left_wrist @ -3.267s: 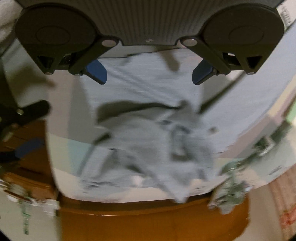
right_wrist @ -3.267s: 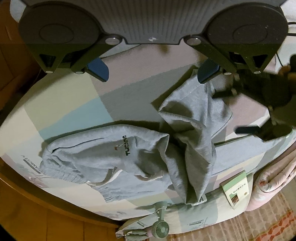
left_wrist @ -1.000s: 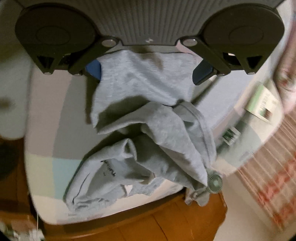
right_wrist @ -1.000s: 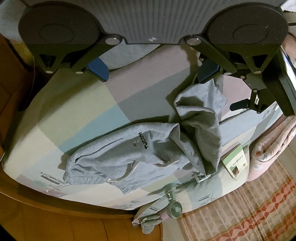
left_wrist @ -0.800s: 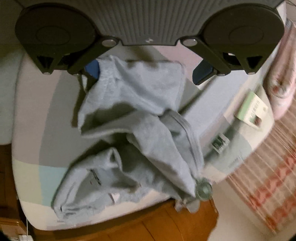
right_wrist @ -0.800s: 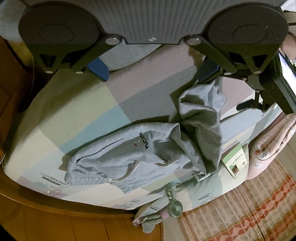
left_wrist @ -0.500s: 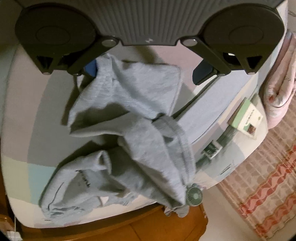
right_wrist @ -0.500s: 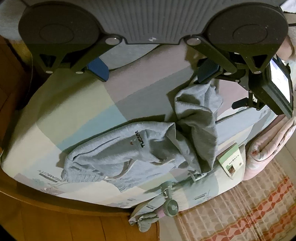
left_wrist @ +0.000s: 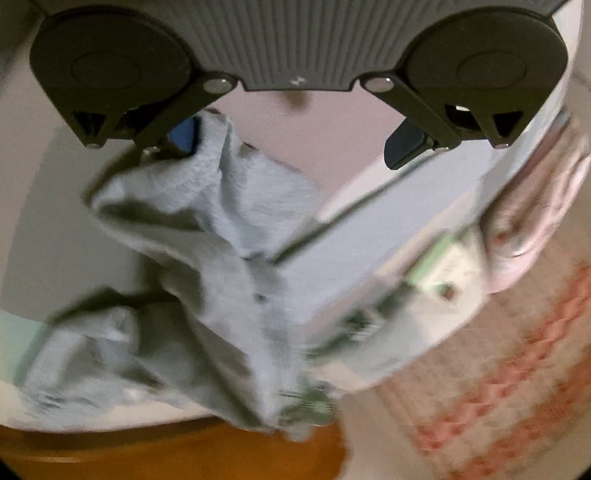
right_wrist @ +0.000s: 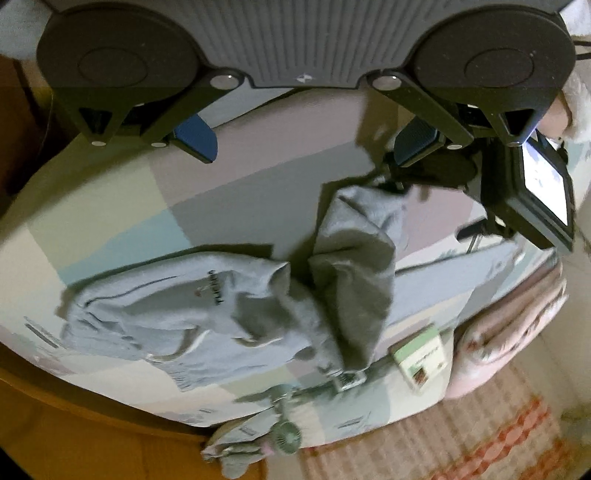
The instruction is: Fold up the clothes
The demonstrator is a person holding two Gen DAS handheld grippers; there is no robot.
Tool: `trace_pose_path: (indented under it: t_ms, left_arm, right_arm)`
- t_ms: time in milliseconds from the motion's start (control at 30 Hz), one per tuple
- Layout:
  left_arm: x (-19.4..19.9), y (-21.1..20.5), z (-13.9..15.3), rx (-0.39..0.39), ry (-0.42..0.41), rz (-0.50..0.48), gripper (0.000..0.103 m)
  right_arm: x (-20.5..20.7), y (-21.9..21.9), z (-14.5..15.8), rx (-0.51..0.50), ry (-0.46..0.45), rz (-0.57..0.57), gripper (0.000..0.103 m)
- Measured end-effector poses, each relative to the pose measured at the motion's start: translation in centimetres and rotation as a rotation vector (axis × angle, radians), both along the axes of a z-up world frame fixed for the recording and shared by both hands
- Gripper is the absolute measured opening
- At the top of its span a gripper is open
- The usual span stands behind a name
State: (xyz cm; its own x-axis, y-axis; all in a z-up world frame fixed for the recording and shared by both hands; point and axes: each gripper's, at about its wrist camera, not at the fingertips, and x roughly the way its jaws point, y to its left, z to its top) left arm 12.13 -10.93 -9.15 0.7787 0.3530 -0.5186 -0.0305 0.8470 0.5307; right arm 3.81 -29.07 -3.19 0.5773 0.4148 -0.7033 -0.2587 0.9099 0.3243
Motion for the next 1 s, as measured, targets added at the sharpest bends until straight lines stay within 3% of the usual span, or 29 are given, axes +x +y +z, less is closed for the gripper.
trace_pose_path:
  t_ms: [300, 633, 800, 900, 1000]
  left_arm:
    - [1.2, 2.6, -1.7, -0.169, -0.014, 0.020, 0.100]
    - [-1.9, 5.8, -0.9, -0.187, -0.132, 0.118, 0.099]
    - [-0.3, 6.5, -2.2, -0.226, -0.109, 0.055, 0.099]
    - [1.1, 7.4, -2.0, -0.295, -0.090, 0.044, 0.099]
    - [0.7, 7.7, -1.2, -0.268, -0.129, 0.100, 0.098]
  right_arm:
    - [-0.7, 2.6, 1.3, -0.042, -0.027, 0.030, 0.103]
    - [-2.0, 3.7, 1.9, -0.059, -0.042, -0.001, 0.103]
    - [-2.2, 4.9, 2.2, -0.085, -0.055, 0.019, 0.103]
    - [-2.4, 5.2, 2.3, -0.093, -0.061, 0.017, 0.103]
    - [-2.8, 5.2, 2.5, -0.100, -0.067, 0.002, 0.103]
